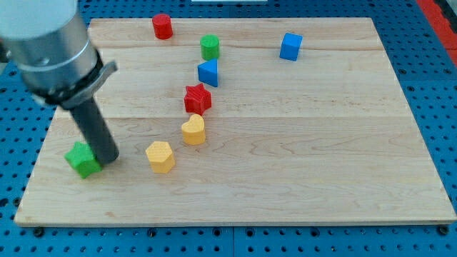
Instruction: Slide the green star to the bottom left side of the yellow hexagon
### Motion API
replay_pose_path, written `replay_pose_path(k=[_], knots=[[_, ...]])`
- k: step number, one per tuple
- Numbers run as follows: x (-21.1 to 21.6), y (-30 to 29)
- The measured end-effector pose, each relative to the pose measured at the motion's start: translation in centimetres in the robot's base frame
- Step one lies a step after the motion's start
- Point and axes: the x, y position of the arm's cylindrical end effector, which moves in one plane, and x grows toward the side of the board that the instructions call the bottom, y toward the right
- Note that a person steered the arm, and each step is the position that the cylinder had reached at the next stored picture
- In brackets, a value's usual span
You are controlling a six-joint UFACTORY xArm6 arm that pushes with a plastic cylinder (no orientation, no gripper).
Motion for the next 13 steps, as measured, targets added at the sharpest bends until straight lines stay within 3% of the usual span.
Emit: replay_pose_path(k=[1,3,4,5,6,7,8,9,11,12,13], knots=[[3.2,0.0],[4.5,0.0],[7.9,-0.8],[8.0,-9.1],[5.5,-12.1],[-0.2,-10.1],[-2.6,-5.7],[-0.5,2.9],[1.6,10.2],[0.9,13.8],[-2.9,16.3]])
